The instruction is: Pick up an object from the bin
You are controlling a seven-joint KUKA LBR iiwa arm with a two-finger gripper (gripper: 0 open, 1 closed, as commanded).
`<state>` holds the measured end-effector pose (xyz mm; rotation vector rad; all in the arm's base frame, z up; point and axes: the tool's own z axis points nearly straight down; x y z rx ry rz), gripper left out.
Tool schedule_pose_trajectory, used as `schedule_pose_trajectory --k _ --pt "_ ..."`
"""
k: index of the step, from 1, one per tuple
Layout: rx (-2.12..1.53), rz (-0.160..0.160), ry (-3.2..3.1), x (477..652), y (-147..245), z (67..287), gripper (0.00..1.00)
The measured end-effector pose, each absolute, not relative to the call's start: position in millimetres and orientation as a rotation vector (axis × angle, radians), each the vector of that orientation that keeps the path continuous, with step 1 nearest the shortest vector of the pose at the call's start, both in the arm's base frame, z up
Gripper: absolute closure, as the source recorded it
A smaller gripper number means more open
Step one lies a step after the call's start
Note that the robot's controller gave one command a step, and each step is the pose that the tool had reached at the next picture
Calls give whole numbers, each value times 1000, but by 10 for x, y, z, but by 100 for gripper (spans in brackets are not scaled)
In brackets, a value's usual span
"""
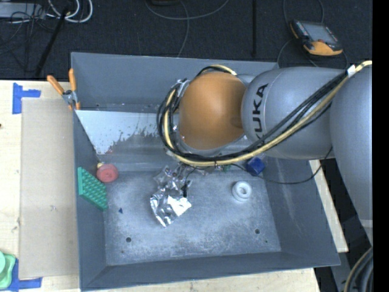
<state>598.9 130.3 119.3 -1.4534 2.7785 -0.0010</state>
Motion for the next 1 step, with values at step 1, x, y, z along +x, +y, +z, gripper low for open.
schedule_pose_trajectory --k 1 --pt "-1445 -1 2783 6001 1317 1604 100"
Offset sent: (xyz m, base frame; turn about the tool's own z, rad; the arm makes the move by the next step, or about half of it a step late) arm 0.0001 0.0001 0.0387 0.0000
